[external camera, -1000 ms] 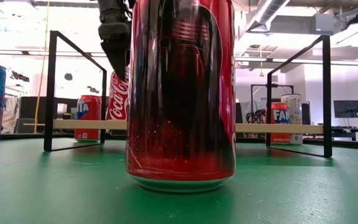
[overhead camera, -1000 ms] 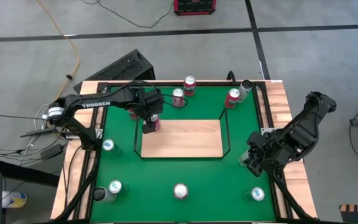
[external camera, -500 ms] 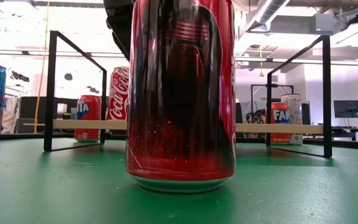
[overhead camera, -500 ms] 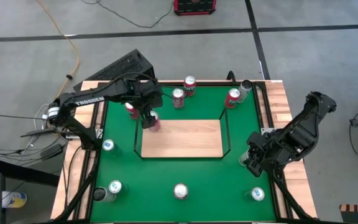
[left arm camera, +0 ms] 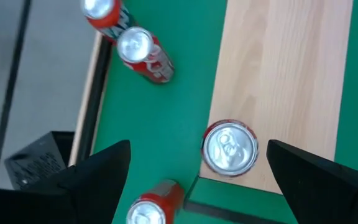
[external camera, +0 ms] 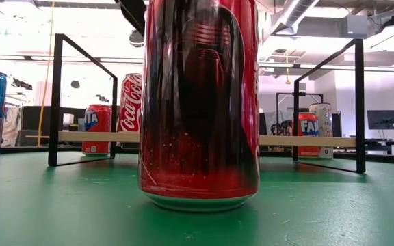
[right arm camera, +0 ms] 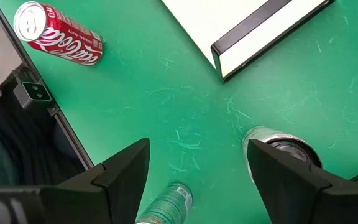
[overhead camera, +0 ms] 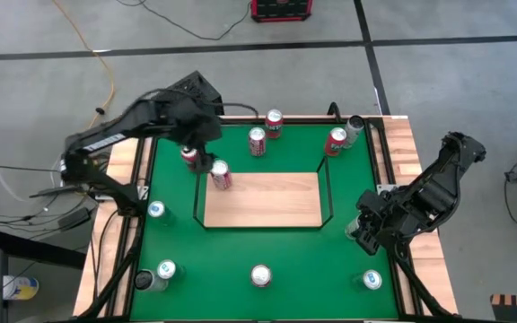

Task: Place canned beverage on shelf
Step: Put the bottom left orange soda can on the shelf

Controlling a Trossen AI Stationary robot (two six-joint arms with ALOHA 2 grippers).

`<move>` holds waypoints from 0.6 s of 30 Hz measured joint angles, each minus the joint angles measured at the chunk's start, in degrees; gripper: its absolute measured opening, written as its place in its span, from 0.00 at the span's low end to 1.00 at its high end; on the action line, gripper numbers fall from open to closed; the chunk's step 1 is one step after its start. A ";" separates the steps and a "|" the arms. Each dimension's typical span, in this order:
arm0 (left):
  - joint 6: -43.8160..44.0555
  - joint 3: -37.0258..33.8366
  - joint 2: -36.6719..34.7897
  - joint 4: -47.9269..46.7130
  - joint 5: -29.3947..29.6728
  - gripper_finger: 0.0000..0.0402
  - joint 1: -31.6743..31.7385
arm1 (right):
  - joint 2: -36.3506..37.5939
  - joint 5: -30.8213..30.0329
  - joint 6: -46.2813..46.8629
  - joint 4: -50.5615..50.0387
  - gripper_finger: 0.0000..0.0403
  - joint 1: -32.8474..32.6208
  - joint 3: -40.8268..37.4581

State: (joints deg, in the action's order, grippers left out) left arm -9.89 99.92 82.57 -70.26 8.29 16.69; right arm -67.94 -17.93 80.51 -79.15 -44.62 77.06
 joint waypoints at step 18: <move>4.54 -15.67 -19.29 -1.31 5.13 0.90 7.91 | 0.00 -3.06 -11.37 8.20 0.74 6.91 0.00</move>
State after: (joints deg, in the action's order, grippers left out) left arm -5.35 84.25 63.28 -71.57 13.42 24.60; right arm -67.94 -20.99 69.14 -70.95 -37.71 77.06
